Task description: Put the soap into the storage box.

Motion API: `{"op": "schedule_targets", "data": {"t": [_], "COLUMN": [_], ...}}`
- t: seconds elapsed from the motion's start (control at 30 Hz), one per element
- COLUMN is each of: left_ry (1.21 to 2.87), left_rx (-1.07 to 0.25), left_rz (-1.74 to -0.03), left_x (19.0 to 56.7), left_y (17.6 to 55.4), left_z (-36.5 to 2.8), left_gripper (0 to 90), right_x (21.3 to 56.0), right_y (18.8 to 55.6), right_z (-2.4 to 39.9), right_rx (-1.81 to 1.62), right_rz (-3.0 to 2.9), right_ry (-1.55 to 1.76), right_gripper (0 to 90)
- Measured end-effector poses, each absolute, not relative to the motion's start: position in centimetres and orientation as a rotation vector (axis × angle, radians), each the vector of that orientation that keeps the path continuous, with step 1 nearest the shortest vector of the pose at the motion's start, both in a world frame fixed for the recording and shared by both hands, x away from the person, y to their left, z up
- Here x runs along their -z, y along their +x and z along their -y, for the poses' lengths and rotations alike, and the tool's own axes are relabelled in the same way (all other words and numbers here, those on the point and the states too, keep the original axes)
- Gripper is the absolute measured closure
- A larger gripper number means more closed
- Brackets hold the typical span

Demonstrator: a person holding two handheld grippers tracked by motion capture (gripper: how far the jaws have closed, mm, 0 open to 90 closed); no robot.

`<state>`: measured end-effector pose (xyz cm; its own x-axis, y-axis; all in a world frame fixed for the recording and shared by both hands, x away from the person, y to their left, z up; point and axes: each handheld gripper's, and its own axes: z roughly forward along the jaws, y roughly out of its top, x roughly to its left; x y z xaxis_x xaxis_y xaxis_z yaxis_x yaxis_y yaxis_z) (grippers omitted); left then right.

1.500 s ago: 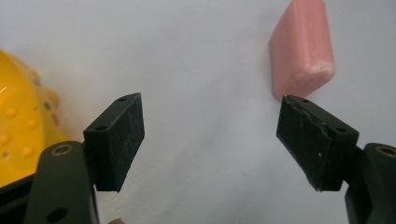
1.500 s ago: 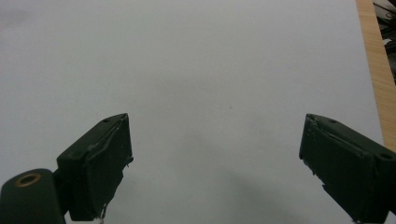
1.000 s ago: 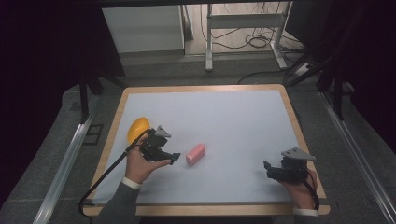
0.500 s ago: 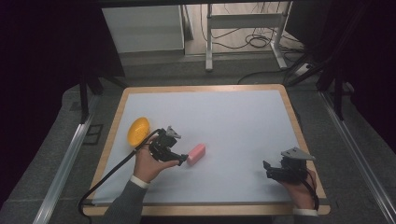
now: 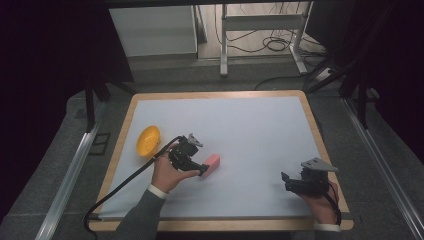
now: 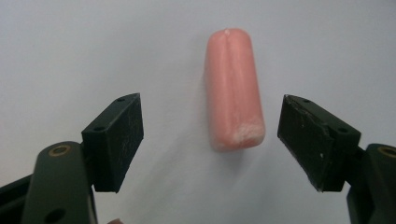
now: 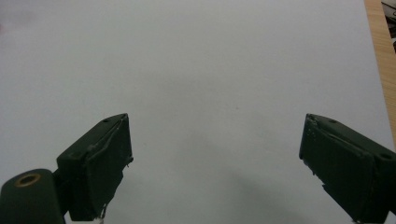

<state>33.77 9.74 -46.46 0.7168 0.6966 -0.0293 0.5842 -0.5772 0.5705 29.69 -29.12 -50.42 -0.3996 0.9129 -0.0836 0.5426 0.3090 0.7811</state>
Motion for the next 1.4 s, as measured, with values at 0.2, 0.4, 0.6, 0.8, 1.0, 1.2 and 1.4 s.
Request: {"op": "schedule_targets", "data": {"t": [0.2, 0.4, 0.6, 0.8, 1.0, 1.2, 1.4], "left_ry": [2.379, 2.403, 2.438, 2.457, 2.446, 2.434, 2.435], "left_rx": [-0.255, -0.249, -0.260, -0.262, -0.253, -0.219, -0.216], "left_rz": [-0.965, -0.959, -0.961, -0.971, -0.998, -1.033, -1.043], "left_x": [46.6, 46.9, 47.4, 47.9, 48.2, 48.7, 49.4], "left_y": [34.1, 34.5, 34.9, 35.4, 36.1, 36.6, 36.7], "left_z": [-9.0, -7.8, -6.5, -6.0, -6.1, -5.9, -5.7], "left_gripper": [23.1, 23.1, 23.4, 24.2, 27.8, 31.5, 38.6], "right_x": [50.6, 50.7, 50.8, 50.8, 50.9, 51.0, 50.9], "right_y": [29.7, 29.8, 29.8, 29.8, 29.9, 30.0, 29.9], "right_z": [29.0, 29.0, 29.0, 29.1, 29.1, 29.2, 29.3], "right_rx": [-0.915, -0.911, -0.905, -0.902, -0.894, -0.887, -0.895], "right_rz": [-2.064, -2.063, -2.064, -2.062, -2.068, -2.062, -2.057], "right_ry": [1.282, 1.284, 1.281, 1.283, 1.286, 1.300, 1.298], "right_gripper": [9.0, 9.0, 9.0, 9.0, 9.0, 9.0, 9.0]}}
